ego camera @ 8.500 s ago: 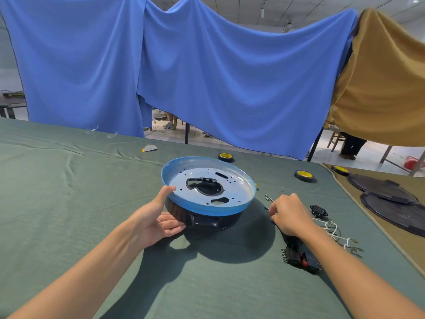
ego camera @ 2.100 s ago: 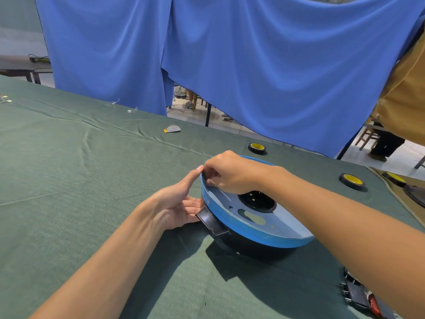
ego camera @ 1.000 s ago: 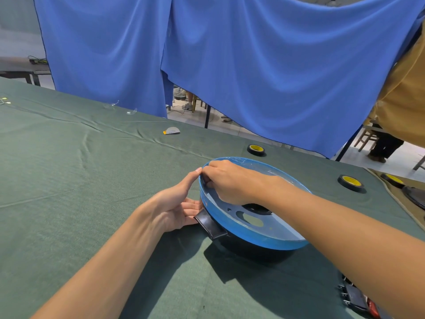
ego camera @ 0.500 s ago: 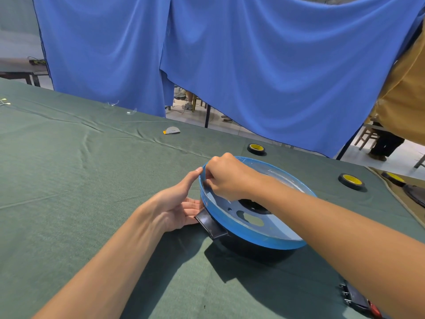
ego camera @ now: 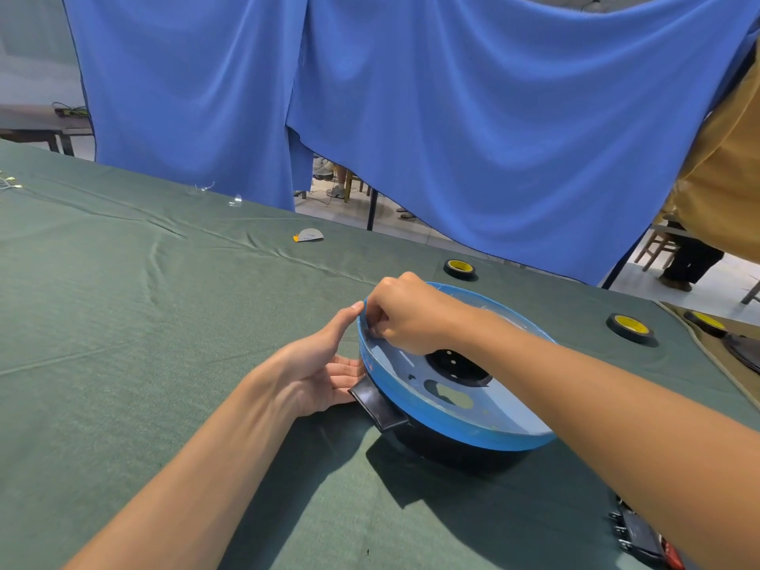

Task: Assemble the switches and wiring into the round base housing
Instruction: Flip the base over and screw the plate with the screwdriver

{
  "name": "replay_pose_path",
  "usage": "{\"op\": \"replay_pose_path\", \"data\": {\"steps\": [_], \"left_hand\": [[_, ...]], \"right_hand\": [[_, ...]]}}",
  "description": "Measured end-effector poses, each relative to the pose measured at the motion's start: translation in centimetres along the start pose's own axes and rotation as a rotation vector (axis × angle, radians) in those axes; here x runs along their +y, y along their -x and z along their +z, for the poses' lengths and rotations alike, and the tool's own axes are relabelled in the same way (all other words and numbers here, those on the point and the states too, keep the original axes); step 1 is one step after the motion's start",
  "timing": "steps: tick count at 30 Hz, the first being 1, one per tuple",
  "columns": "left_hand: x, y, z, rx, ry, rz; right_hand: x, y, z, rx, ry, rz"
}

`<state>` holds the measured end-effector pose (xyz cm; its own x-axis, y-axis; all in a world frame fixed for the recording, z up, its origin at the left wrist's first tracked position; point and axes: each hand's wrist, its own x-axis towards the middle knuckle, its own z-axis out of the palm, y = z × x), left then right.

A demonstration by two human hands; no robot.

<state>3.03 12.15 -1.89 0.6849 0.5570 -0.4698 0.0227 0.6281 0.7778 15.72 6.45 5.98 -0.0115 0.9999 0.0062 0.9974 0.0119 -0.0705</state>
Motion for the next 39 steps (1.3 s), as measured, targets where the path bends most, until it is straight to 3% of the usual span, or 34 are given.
{"op": "replay_pose_path", "data": {"steps": [17, 39], "left_hand": [[0.0, -0.1, -0.1, 0.006, -0.008, 0.005], [0.0, 0.1, 0.1, 0.023, -0.002, 0.002]], "right_hand": [[0.8, -0.1, -0.2, 0.036, -0.17, 0.036], [1.0, -0.2, -0.1, -0.015, -0.095, -0.042]]}}
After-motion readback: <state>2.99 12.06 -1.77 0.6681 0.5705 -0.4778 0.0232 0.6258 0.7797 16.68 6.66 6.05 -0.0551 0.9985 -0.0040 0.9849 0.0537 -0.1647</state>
